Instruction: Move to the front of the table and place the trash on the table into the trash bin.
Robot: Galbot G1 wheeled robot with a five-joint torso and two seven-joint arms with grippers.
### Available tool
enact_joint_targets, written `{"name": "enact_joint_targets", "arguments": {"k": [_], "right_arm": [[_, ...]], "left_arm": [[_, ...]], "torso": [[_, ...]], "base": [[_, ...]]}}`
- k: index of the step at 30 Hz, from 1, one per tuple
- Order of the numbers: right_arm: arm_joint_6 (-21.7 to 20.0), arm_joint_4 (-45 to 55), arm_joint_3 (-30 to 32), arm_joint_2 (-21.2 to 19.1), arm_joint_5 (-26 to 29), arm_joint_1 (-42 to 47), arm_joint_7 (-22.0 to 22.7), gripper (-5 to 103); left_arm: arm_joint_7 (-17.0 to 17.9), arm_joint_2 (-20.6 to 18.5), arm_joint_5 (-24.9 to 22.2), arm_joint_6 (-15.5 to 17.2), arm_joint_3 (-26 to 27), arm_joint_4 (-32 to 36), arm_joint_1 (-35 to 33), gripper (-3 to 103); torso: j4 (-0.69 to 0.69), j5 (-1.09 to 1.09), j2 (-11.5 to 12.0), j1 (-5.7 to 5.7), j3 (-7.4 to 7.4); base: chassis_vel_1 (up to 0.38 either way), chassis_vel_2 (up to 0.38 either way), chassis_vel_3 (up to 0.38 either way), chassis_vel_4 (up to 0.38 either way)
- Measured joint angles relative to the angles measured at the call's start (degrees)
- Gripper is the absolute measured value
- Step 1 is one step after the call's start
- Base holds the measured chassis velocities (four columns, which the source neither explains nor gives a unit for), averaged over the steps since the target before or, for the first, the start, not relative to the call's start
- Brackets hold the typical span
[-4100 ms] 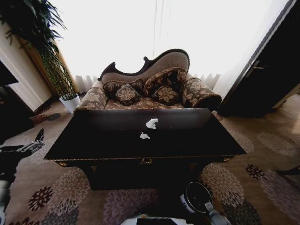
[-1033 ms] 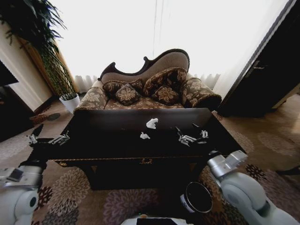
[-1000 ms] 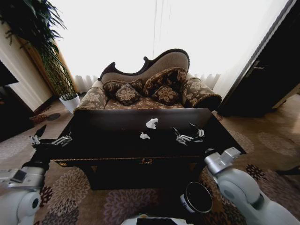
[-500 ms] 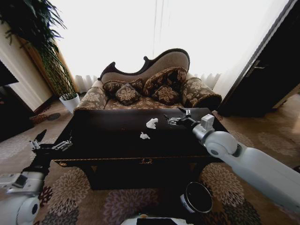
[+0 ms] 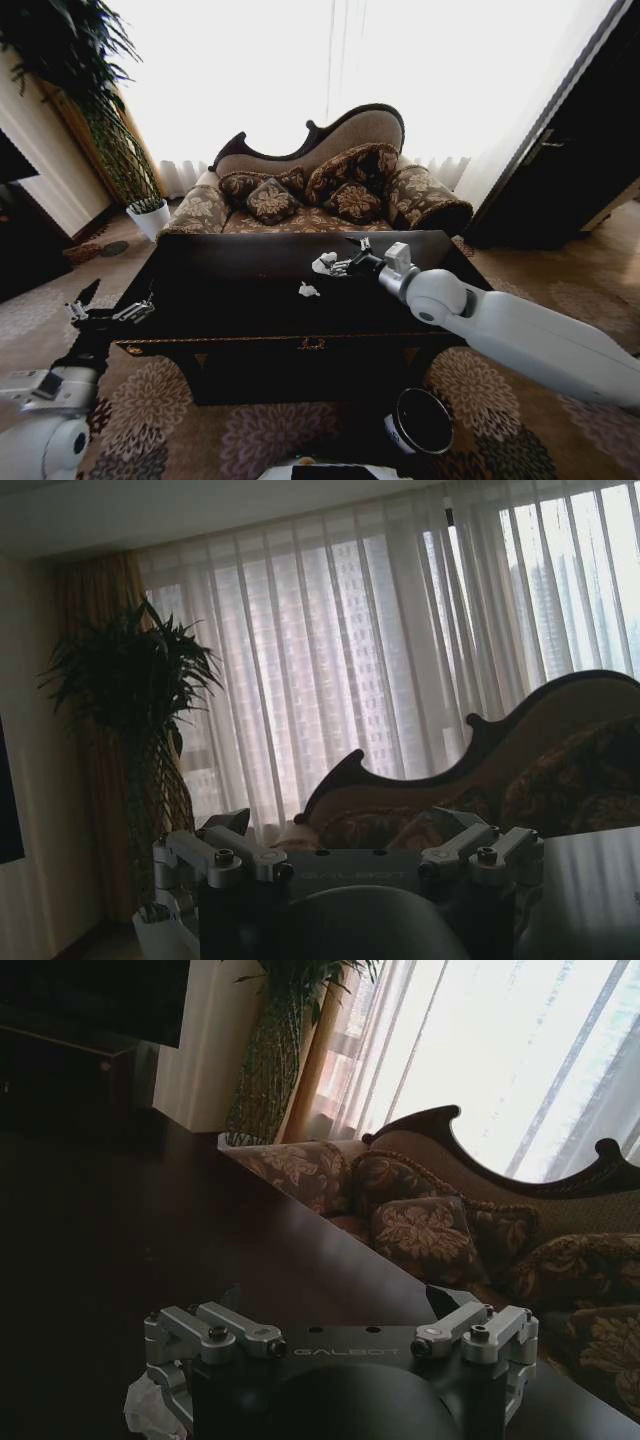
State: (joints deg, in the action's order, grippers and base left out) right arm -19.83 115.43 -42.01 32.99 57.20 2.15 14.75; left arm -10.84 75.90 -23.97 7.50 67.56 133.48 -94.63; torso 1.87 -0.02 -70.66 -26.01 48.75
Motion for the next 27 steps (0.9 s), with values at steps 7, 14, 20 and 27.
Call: {"name": "enact_joint_targets", "arguments": {"k": [7, 14, 20, 27], "right_arm": [[-0.5, -7.1, -5.7, 8.7, -1.5, -5.0, 0.3, 100], [-0.8, -10.7, -6.6, 13.6, -3.8, -4.9, 0.4, 100], [0.1, -14.2, -6.9, 14.7, -7.4, -4.6, -0.4, 100], [0.8, -17.6, -5.6, 14.2, -8.6, -4.2, -1.4, 100]], "left_arm": [[0.0, 1.0, -0.1, -0.3, 1.1, 0.0, -0.2, 100], [0.0, 1.2, -0.3, -0.5, 1.7, -0.7, -0.2, 100], [0.0, 1.2, -0.3, -0.7, 1.7, -1.3, 0.1, 100], [0.0, 0.9, -0.2, -1.0, 1.6, -2.0, 0.2, 100]], "torso": [[-0.02, -0.01, 0.0, 0.00, 0.00], [0.00, 0.00, 0.0, 0.00, 0.00], [-0.01, 0.00, 0.0, 0.00, 0.00], [-0.01, 0.02, 0.0, 0.01, 0.00]], "base": [[0.000, 0.000, 0.000, 0.000], [0.000, 0.000, 0.000, 0.000], [0.000, 0.000, 0.000, 0.000], [0.000, 0.000, 0.000, 0.000]]}}
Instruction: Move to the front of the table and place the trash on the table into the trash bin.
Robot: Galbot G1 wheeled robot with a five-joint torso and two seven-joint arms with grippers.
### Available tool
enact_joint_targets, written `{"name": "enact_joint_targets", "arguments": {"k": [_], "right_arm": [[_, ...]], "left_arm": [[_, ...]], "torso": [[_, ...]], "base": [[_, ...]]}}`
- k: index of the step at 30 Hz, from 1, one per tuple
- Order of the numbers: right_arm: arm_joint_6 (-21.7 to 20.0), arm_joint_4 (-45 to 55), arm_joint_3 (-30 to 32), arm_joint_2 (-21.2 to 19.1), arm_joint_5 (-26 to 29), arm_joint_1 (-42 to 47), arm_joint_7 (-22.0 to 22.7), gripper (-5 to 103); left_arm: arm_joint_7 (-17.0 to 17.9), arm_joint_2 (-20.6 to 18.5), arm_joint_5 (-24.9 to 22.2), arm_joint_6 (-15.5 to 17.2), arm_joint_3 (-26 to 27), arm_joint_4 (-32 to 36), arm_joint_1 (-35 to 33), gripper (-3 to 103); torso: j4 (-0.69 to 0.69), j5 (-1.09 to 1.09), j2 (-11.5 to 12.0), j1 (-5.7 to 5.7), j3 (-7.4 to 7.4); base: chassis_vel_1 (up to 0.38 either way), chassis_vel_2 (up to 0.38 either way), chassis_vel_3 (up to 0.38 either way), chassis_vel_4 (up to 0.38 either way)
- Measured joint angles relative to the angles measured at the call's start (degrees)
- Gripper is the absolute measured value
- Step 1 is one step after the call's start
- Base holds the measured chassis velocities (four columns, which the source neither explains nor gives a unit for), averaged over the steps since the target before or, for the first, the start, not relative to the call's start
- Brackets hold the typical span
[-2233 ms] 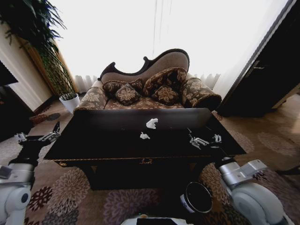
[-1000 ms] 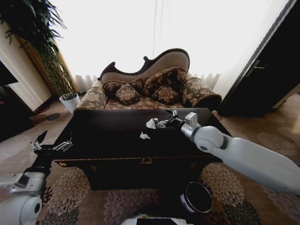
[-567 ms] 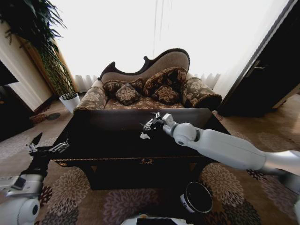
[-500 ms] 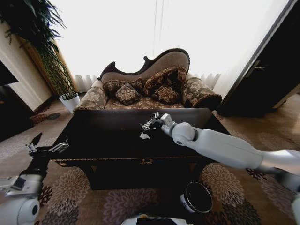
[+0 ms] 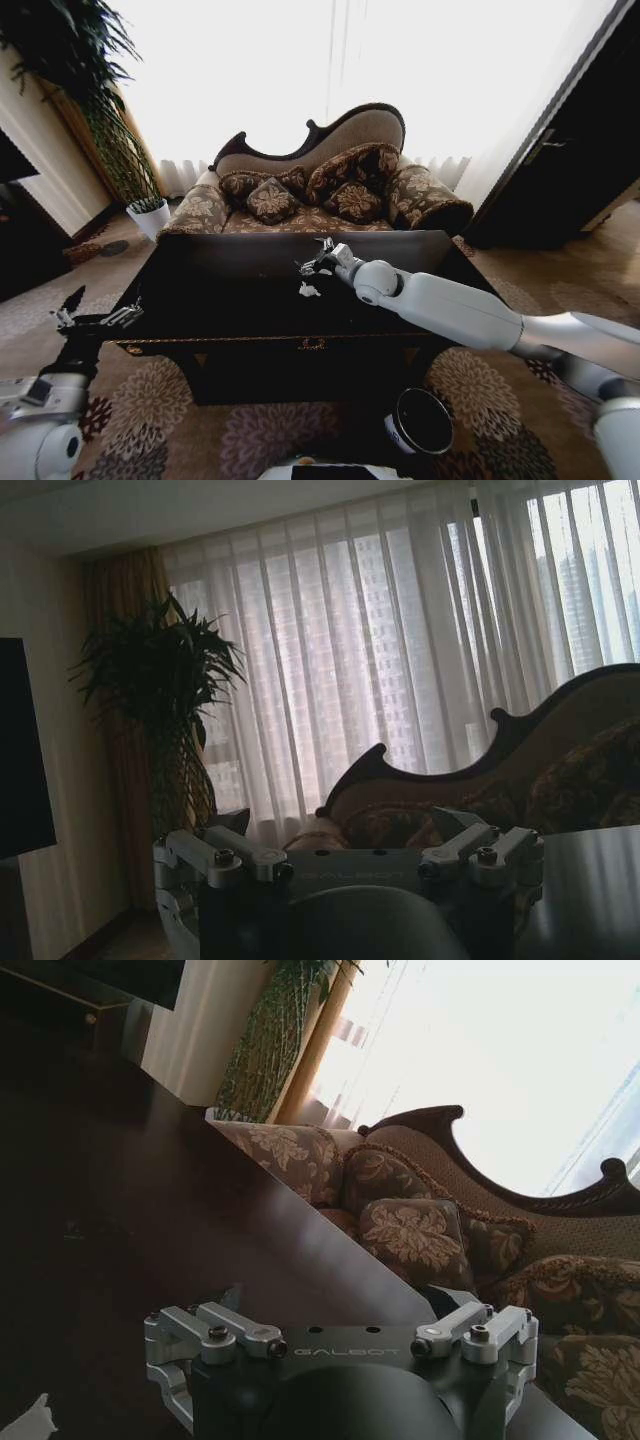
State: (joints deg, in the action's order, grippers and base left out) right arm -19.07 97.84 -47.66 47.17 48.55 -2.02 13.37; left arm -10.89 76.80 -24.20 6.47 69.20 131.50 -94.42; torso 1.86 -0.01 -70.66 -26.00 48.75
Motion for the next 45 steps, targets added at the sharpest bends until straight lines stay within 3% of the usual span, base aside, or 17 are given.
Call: {"name": "enact_joint_targets", "arguments": {"k": [6, 13, 20, 22, 24, 28, 30, 33, 34, 35, 38, 41, 42, 44, 45], "right_arm": [[-0.1, -1.1, 0.9, -2.1, 0.2, 0.5, -1.4, 100], [-1.9, 0.3, 2.5, -5.7, 6.3, 2.4, -2.8, 100], [-0.8, 0.4, 2.6, -5.7, 6.4, 3.4, -3.2, 102], [-0.3, 0.4, 2.6, -5.6, 6.3, 3.5, -3.6, 93], [-0.1, 0.4, 2.6, -5.7, 6.2, 3.5, -3.8, 93], [0.8, 0.6, 2.6, -6.2, 6.1, 3.5, -4.6, 71], [0.9, 0.6, 2.6, -6.3, 6.1, 3.6, -4.7, 71], [1.6, 0.9, 3.2, -7.4, 5.9, 4.4, -5.4, 54], [1.6, 0.9, 3.2, -7.4, 5.9, 4.4, -5.4, 54], [1.7, 1.1, 3.5, -7.7, 5.9, 4.7, -5.5, 54], [1.9, 2.1, 5.1, -8.9, 5.9, 6.2, -5.9, 38], [1.9, 2.9, 6.1, -9.5, 5.9, 7.2, -5.9, 32], [1.9, 3.9, 7.4, -10.2, 6.1, 8.4, -6.0, 22], [1.9, 4.8, 8.6, -11.0, 6.3, 9.3, -6.0, 22], [1.9, 5.5, 9.5, -11.6, 6.4, 10.1, -6.1, 16]], "left_arm": [[0.0, 0.1, 0.2, 0.0, -0.4, -0.1, 0.1, 100], [-0.1, 0.1, 0.4, 0.0, -0.7, 0.0, 0.1, 100], [-0.1, 0.4, 0.6, -0.1, -0.8, 0.4, -0.2, 100], [-0.1, 0.4, 0.6, -0.2, -0.4, 0.4, -0.4, 100], [-0.1, 0.3, 0.6, -0.2, -0.3, 0.4, -0.4, 100], [-0.1, 0.6, 0.6, -0.3, -0.3, 0.3, -0.4, 100], [-0.1, 0.6, 0.7, -0.4, -0.4, 0.3, -0.4, 100], [-0.1, 0.8, 1.0, -0.4, -0.8, 0.4, -0.3, 100], [-0.1, 0.8, 1.0, -0.4, -0.8, 0.4, -0.3, 100], [-0.1, 0.8, 1.0, -0.4, -0.8, 0.4, -0.3, 100], [-0.1, 0.6, 1.0, -0.4, -0.7, 0.4, -0.4, 100], [-0.1, 0.5, 1.0, -0.4, -0.6, 0.4, -0.4, 100], [-0.1, 0.3, 0.9, -0.4, -0.6, 0.4, -0.4, 100], [-0.1, 0.2, 0.8, -0.4, -0.5, 0.4, -0.4, 100], [-0.1, 0.2, 0.8, -0.4, -0.5, 0.4, -0.4, 100]], "torso": [[0.00, 0.00, 0.0, -0.01, 0.00], [0.01, 0.00, 0.0, 0.00, 0.00], [0.00, 0.00, 0.0, 0.00, 0.00], [0.00, -0.01, 0.0, 0.00, 0.00], [-0.01, -0.01, 0.0, 0.00, 0.00], [-0.01, -0.01, 0.0, 0.00, 0.00], [-0.01, -0.01, 0.0, 0.00, 0.00], [0.00, -0.01, 0.0, 0.00, 0.00], [0.00, -0.01, 0.0, 0.00, 0.00], [0.00, -0.01, 0.0, 0.00, 0.00], [0.00, 0.00, 0.0, 0.00, 0.00], [0.00, -0.01, 0.0, 0.00, 0.00], [-0.01, 0.00, 0.0, 0.00, 0.00], [-0.01, 0.00, 0.0, 0.00, 0.00], [-0.01, -0.01, 0.0, 0.00, 0.00]], "base": [[0.000, 0.000, 0.000, 0.000], [0.000, 0.000, 0.000, 0.000], [0.000, 0.000, 0.000, 0.000], [0.000, 0.000, 0.000, 0.000], [0.000, 0.000, 0.000, 0.000], [0.000, 0.000, 0.000, 0.000], [0.000, 0.000, 0.000, 0.000], [0.000, 0.000, 0.000, 0.000], [0.000, 0.000, 0.000, 0.000], [0.000, 0.000, 0.000, 0.000], [0.000, 0.000, 0.000, 0.000], [0.000, 0.000, 0.000, 0.000], [0.000, 0.000, 0.000, 0.000], [0.000, 0.000, 0.000, 0.000], [0.000, 0.000, 0.000, 0.000]]}}
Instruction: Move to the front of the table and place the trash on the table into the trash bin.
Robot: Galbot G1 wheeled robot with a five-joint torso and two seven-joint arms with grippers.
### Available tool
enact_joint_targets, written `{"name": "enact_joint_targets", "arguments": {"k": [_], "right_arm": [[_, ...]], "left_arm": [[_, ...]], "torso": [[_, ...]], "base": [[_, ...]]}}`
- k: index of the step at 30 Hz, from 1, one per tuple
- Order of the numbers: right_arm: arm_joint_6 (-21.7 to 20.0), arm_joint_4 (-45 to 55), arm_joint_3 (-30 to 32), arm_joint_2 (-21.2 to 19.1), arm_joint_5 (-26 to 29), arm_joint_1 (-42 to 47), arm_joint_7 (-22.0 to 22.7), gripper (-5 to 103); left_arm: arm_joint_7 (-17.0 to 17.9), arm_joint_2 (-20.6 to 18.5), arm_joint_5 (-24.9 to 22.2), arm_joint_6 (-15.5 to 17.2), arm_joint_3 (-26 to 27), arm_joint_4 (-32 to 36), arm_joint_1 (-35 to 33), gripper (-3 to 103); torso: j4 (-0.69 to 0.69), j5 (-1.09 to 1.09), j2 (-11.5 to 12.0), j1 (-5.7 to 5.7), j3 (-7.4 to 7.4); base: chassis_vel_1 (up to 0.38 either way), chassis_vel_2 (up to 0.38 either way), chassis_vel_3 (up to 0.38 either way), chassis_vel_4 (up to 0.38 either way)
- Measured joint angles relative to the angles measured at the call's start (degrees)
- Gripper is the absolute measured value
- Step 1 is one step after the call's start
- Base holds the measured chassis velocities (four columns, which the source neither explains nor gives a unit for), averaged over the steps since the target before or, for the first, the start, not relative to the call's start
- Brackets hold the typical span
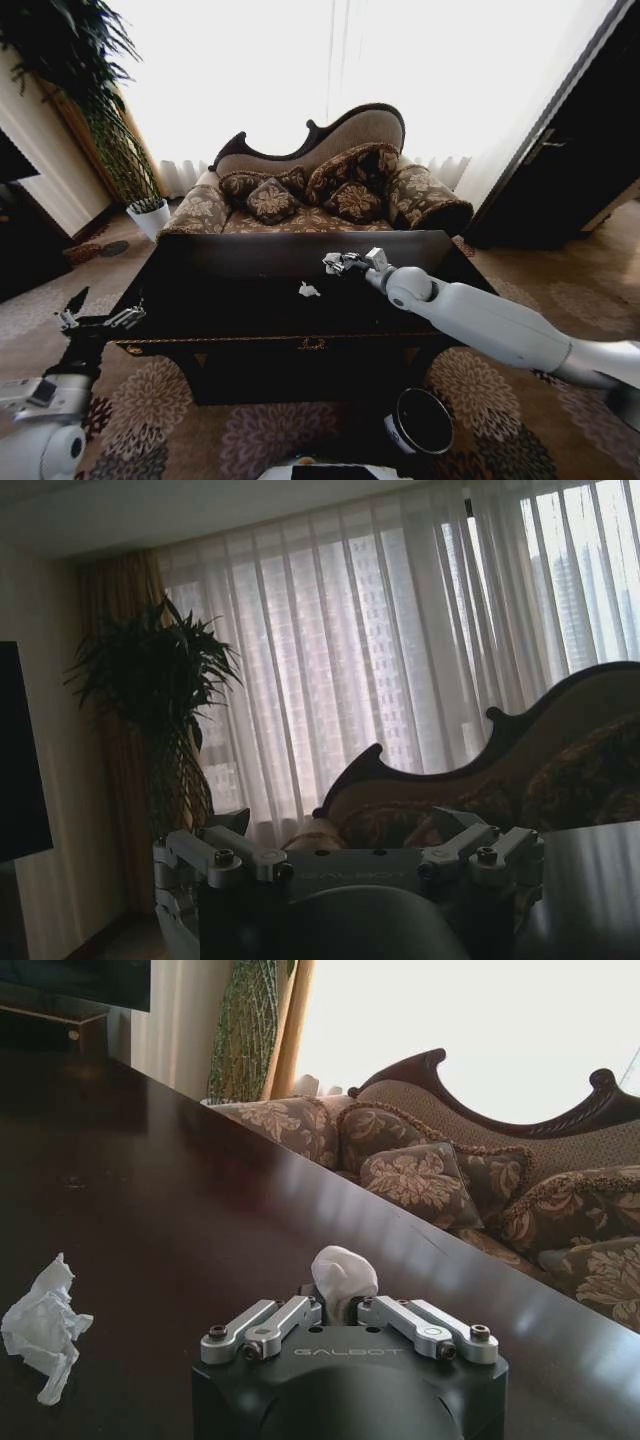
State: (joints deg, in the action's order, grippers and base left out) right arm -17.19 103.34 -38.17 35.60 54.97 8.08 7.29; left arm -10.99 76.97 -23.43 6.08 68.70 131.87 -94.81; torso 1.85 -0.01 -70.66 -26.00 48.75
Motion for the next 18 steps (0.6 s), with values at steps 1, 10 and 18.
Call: {"name": "enact_joint_targets", "arguments": {"k": [1, 10, 18], "right_arm": [[0.0, 1.3, 2.0, -1.2, 0.4, 1.7, -0.2, 16], [0.4, 10.5, 16.8, -8.7, 3.5, 16.8, -0.4, 1], [0.5, 20.2, 35.6, -13.9, 5.2, 33.9, 0.7, 1]], "left_arm": [[0.0, -0.1, -0.1, 0.0, 0.0, 0.0, 0.0, 100], [0.0, -0.2, 0.3, -0.5, -0.8, -0.5, 0.3, 100], [0.3, 0.8, -0.4, -0.8, -0.8, 0.5, 0.4, 100]], "torso": [[0.01, 0.00, 0.0, 0.00, 0.00], [0.05, -0.01, 0.0, 0.00, 0.00], [0.01, -0.03, 0.0, 0.00, -0.01]], "base": [[0.000, 0.000, 0.000, 0.000], [0.000, 0.000, 0.000, 0.000], [0.000, 0.000, 0.000, 0.000]]}}
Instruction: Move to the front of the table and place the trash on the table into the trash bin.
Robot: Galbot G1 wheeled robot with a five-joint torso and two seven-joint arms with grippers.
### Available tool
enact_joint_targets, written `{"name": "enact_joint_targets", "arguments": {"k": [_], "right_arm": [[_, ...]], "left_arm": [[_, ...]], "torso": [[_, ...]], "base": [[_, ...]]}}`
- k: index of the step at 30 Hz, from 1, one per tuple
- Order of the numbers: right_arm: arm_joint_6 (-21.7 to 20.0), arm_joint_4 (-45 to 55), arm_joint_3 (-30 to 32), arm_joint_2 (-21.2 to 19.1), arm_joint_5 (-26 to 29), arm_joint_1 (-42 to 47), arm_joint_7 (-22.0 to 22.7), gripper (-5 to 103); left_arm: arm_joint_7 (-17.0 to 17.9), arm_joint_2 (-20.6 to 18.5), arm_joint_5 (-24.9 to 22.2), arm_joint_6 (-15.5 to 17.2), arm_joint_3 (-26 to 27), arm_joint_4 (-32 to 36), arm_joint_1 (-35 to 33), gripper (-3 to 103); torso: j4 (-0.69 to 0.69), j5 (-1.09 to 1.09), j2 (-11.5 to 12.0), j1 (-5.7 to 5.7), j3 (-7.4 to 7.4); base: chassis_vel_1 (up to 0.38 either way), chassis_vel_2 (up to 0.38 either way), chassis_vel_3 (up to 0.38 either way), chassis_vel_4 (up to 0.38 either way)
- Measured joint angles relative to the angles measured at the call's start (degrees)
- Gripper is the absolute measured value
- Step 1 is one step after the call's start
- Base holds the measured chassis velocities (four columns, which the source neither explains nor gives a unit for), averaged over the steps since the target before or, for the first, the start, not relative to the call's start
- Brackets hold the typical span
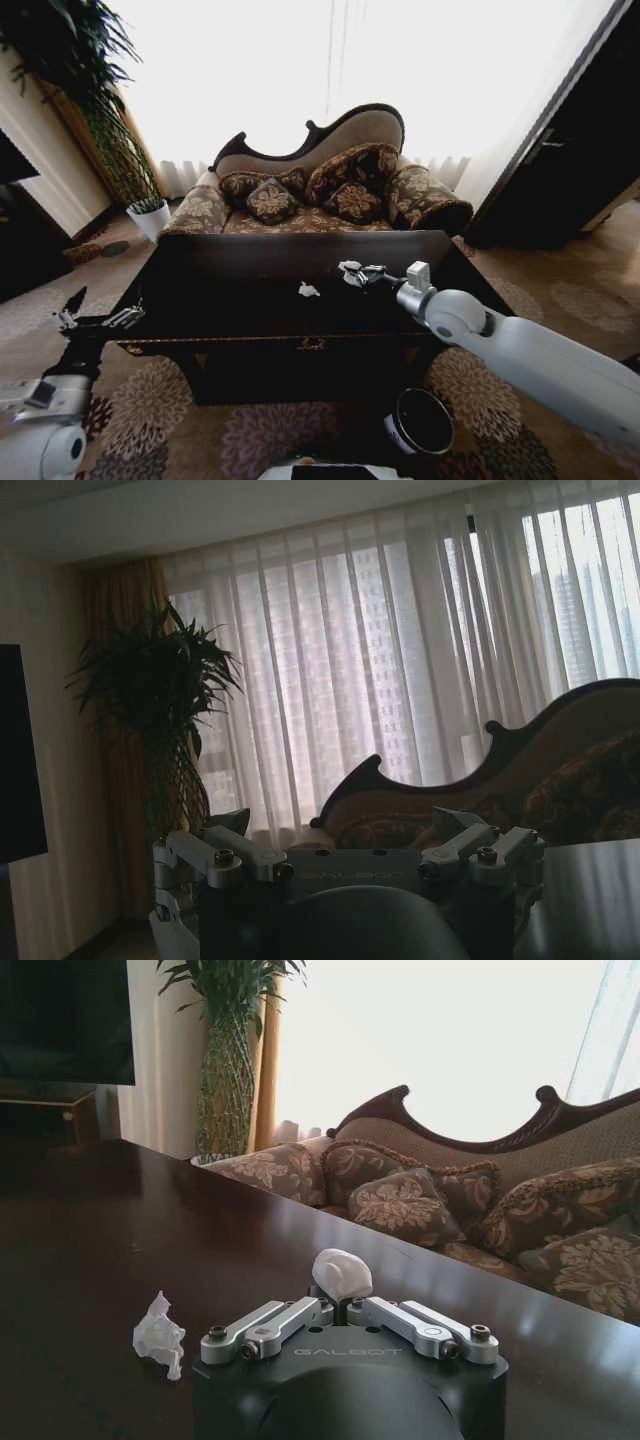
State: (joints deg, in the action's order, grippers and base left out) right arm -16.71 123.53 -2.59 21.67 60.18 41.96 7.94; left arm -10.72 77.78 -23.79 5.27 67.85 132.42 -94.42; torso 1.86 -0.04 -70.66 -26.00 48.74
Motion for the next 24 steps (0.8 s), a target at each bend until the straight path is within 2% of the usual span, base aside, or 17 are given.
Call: {"name": "enact_joint_targets", "arguments": {"k": [1, 5, 6, 10, 11, 13, 15, 16, 18, 19, 20, 23, 24], "right_arm": [[0.0, 0.0, 0.0, 0.0, 0.0, 0.0, 0.0, 1], [0.4, 4.0, 19.1, -3.0, 0.9, 17.5, -0.5, 1], [0.4, 4.0, 19.1, -3.0, 0.9, 17.5, -0.5, 1], [1.0, 7.6, 39.0, -0.8, 0.3, 36.4, -1.3, 1], [1.0, 7.6, 39.0, -0.8, 0.3, 36.4, -1.3, 1], [1.9, 9.2, 49.8, 2.8, -1.2, 46.8, -2.3, 1], [3.1, 10.0, 55.9, 7.3, -2.8, 54.7, -3.4, 1], [3.1, 10.0, 55.9, 7.3, -2.8, 54.7, -3.4, 1], [5.5, 11.2, 61.4, 14.0, -5.3, 61.4, -5.4, 1], [6.1, 11.8, 62.7, 16.2, -5.9, 62.8, -5.8, 1], [6.1, 11.8, 62.7, 16.2, -5.9, 62.8, -5.8, 1], [7.1, 14.4, 65.2, 23.8, -6.5, 64.8, -6.1, 1], [7.3, 14.7, 65.5, 24.8, -6.5, 64.8, -6.1, 1]], "left_arm": [[0.0, 0.0, 0.0, 0.0, 0.0, 0.0, 0.0, 100], [0.0, -0.3, -0.6, 0.0, -0.2, -0.1, 1.0, 100], [0.0, -0.3, -0.6, 0.0, -0.2, -0.1, 1.0, 100], [0.0, -0.6, -1.2, 0.0, -0.6, -0.4, 1.8, 100], [0.0, -0.6, -1.2, 0.0, -0.6, -0.4, 1.8, 100], [0.0, -0.7, -1.5, 0.0, -0.9, -0.6, 2.2, 100], [0.0, -0.9, -1.6, -0.2, -1.0, -1.1, 2.5, 100], [0.0, -0.9, -1.6, -0.2, -1.0, -1.1, 2.5, 100], [0.0, -1.0, -1.6, -0.5, -1.1, -1.7, 2.8, 100], [0.0, -1.0, -1.6, -0.6, -1.2, -1.9, 2.9, 100], [0.0, -1.0, -1.6, -0.6, -1.2, -1.9, 2.9, 100], [0.0, -1.1, -1.5, -0.7, -1.9, -2.4, 3.3, 100], [0.0, -1.1, -1.5, -0.7, -2.1, -2.4, 3.4, 100]], "torso": [[0.00, 0.00, 0.0, 0.00, 0.00], [0.00, 0.04, 0.0, 0.00, 0.00], [0.00, 0.04, 0.0, 0.00, 0.00], [-0.01, 0.03, 0.0, 0.00, 0.00], [-0.01, 0.03, 0.0, 0.00, 0.00], [-0.02, 0.00, 0.0, 0.00, 0.00], [0.01, 0.06, 0.0, 0.00, 0.00], [0.01, 0.06, 0.0, 0.00, 0.00], [0.00, 0.02, 0.0, 0.00, 0.00], [0.02, 0.04, 0.0, 0.00, 0.00], [0.02, 0.04, 0.0, 0.00, 0.00], [0.01, 0.01, 0.0, 0.01, 0.00], [0.00, 0.01, 0.0, 0.01, 0.00]], "base": [[0.000, 0.000, 0.000, 0.000], [0.000, 0.000, 0.000, 0.000], [0.000, 0.000, 0.000, 0.000], [0.000, 0.000, 0.000, 0.000], [0.000, 0.000, 0.000, 0.000], [0.000, 0.000, 0.000, 0.000], [0.000, 0.000, 0.000, 0.000], [0.000, 0.000, 0.000, 0.000], [0.000, 0.000, 0.000, 0.000], [0.000, 0.000, 0.000, 0.000], [0.000, 0.000, 0.000, 0.000], [0.000, 0.000, 0.000, 0.000], [0.000, 0.000, 0.000, 0.000]]}}
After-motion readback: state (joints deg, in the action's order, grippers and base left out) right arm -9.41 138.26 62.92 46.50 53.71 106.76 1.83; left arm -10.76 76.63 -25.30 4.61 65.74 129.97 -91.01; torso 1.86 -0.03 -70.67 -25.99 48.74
